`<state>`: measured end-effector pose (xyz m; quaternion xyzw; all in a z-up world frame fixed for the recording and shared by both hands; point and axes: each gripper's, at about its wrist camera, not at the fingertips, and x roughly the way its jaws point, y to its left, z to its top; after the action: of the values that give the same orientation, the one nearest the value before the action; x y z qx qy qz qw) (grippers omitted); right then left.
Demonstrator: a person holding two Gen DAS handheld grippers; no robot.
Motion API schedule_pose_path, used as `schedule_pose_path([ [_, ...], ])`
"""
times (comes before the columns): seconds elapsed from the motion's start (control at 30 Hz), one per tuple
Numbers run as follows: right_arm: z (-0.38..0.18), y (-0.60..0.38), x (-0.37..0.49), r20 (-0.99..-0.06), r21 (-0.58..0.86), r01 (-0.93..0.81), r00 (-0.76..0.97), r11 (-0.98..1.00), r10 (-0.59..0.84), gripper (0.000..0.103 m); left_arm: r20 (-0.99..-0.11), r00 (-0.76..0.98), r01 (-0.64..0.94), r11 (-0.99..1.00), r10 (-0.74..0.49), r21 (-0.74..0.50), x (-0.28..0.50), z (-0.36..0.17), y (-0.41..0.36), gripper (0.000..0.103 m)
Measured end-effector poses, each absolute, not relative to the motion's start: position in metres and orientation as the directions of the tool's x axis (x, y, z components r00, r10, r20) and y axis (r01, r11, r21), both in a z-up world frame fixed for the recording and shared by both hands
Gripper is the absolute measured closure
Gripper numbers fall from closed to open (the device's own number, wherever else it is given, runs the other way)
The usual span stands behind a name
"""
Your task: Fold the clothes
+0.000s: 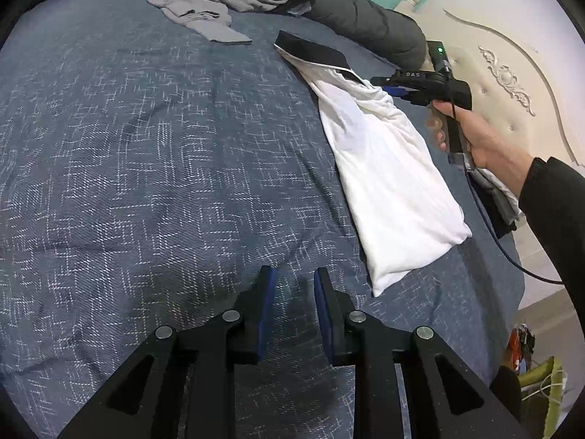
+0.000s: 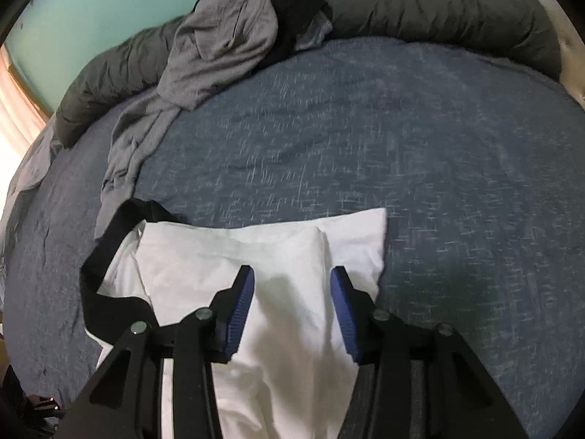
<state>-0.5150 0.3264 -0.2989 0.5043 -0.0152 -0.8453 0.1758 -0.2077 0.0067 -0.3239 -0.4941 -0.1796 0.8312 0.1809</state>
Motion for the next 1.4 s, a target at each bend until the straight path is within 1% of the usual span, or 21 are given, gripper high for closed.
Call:
schedule_pose_path([
  [0.03, -0.302, 0.325, -0.517, -0.853, 0.198, 0.281, -0.422, -0.939, -0.307, 0.075, -0.756, -0.447, -0.124, -0.87, 0.478, -0.477, -0.208, -0.324, 0.006, 0.078],
  [0.07, -0.303, 0.325, -0.518, -0.853, 0.195, 0.279, -0.425, -0.94, -0.303, 0.081, -0.757, -0.447, -0.124, -0.871, 0.477, -0.476, -0.207, -0.323, 0.006, 0.077],
  [0.1, -0.304, 0.325, -0.518, -0.852, 0.192, 0.276, -0.43, -0.942, -0.299, 0.089, -0.757, -0.448, -0.124, -0.871, 0.477, -0.475, -0.207, -0.323, 0.006, 0.077],
  [0.13, -0.304, 0.325, -0.519, -0.851, 0.189, 0.273, -0.435, -0.943, -0.296, 0.096, -0.757, -0.448, -0.125, -0.871, 0.476, -0.474, -0.207, -0.323, 0.006, 0.077],
  [0.2, -0.302, 0.329, -0.518, -0.839, 0.192, 0.263, -0.455, -0.946, -0.297, 0.1, -0.757, -0.449, -0.125, -0.872, 0.475, -0.473, -0.207, -0.322, 0.005, 0.077],
  [0.37, -0.29, 0.345, -0.514, -0.798, 0.166, 0.228, -0.541, -0.959, -0.267, 0.101, -0.757, -0.451, -0.127, -0.874, 0.472, -0.469, -0.206, -0.321, 0.004, 0.076],
  [0.47, -0.285, 0.352, -0.515, -0.785, 0.124, 0.198, -0.58, -0.972, -0.219, 0.102, -0.758, -0.45, -0.128, -0.875, 0.471, -0.467, -0.206, -0.321, 0.004, 0.076],
  [0.67, -0.296, 0.353, -0.521, -0.799, 0.128, 0.201, -0.56, -0.971, -0.221, 0.102, -0.763, -0.443, -0.125, -0.875, 0.471, -0.468, -0.208, -0.324, 0.002, 0.076],
  [0.83, -0.304, 0.354, -0.522, -0.808, 0.115, 0.179, -0.555, -0.977, -0.197, 0.102, -0.762, -0.444, -0.123, -0.874, 0.472, -0.47, -0.208, -0.324, -0.002, 0.076],
  [1.0, -0.309, 0.352, -0.522, -0.822, 0.151, 0.205, -0.518, -0.967, -0.238, 0.102, -0.761, -0.44, -0.117, -0.871, 0.477, -0.478, -0.208, -0.325, -0.005, 0.076],
  [1.03, -0.305, 0.349, -0.52, -0.82, 0.124, 0.214, -0.527, -0.969, -0.222, 0.102, -0.762, -0.439, -0.116, -0.871, 0.476, -0.478, -0.208, -0.326, -0.005, 0.076],
  [1.07, -0.301, 0.345, -0.518, -0.818, 0.092, 0.223, -0.539, -0.97, -0.201, 0.102, -0.763, -0.437, -0.115, -0.871, 0.476, -0.477, -0.208, -0.326, -0.005, 0.076],
  [1.17, -0.286, 0.335, -0.506, -0.805, 0.056, 0.271, -0.557, -0.961, -0.204, 0.099, -0.763, -0.44, -0.115, -0.873, 0.473, -0.474, -0.208, -0.324, -0.005, 0.076],
  [1.2, -0.277, 0.33, -0.498, -0.789, 0.063, 0.311, -0.567, -0.948, -0.239, 0.095, -0.762, -0.442, -0.117, -0.873, 0.473, -0.474, -0.208, -0.323, -0.005, 0.076],
  [1.23, -0.269, 0.325, -0.49, -0.77, 0.071, 0.355, -0.575, -0.932, -0.277, 0.084, -0.762, -0.443, -0.119, -0.873, 0.473, -0.473, -0.207, -0.322, -0.004, 0.076],
  [1.27, -0.26, 0.317, -0.478, -0.752, 0.075, 0.414, -0.574, -0.907, -0.324, 0.076, -0.76, -0.445, -0.121, -0.873, 0.474, -0.473, -0.207, -0.321, -0.005, 0.076],
  [1.3, -0.254, 0.307, -0.468, -0.745, 0.077, 0.481, -0.555, -0.873, -0.371, 0.06, -0.758, -0.447, -0.122, -0.872, 0.474, -0.474, -0.206, -0.32, -0.005, 0.076],
  [1.33, -0.251, 0.298, -0.458, -0.749, 0.075, 0.544, -0.523, -0.836, -0.407, 0.053, -0.757, -0.449, -0.123, -0.872, 0.475, -0.474, -0.206, -0.319, -0.005, 0.076],
  [1.4, -0.252, 0.278, -0.439, -0.78, 0.034, 0.649, -0.459, -0.76, -0.426, 0.053, -0.753, -0.453, -0.124, -0.87, 0.477, -0.477, -0.205, -0.317, -0.005, 0.076],
])
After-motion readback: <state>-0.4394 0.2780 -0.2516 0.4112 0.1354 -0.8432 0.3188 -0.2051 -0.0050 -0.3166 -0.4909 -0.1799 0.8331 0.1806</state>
